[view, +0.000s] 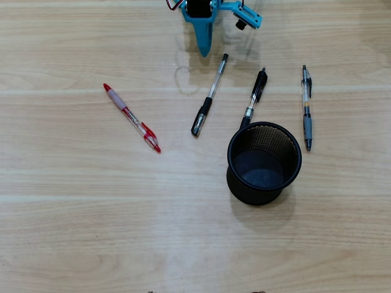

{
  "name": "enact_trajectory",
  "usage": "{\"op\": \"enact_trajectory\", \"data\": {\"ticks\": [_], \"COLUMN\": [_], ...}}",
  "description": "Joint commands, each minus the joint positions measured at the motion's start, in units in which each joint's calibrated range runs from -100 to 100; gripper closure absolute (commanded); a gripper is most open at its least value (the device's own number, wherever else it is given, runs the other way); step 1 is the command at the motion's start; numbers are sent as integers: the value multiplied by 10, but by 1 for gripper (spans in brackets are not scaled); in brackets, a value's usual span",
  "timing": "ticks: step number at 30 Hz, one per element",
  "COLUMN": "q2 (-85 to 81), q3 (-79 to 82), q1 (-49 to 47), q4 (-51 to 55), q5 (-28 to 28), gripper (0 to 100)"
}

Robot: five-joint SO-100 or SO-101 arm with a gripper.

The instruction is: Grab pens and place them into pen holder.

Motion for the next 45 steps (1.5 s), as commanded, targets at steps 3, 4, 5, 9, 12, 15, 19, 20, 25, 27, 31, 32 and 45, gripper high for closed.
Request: {"op": "enact_trajectory", "data": {"ticks": [3, 4, 5, 9, 12, 15, 19, 20, 25, 27, 31, 32, 45], "q2": [1, 1, 1, 1, 1, 1, 1, 1, 1, 1, 1, 1, 1], "q3": [-3, -3, -3, -3, -3, -3, -3, -3, -3, -3, -3, -3, -3], "q1": [-1, -1, -1, -1, -2, -2, -1, 2, -1, -2, -2, -3, -3], "q4": [20, 20, 20, 20, 20, 20, 20, 20, 20, 20, 20, 20, 20], "q5": [-5, -5, -5, -5, -5, -5, -5, -5, -5, -5, -5, -5, -5], "gripper": [93, 93, 93, 93, 93, 93, 93, 93, 93, 93, 93, 93, 93]}}
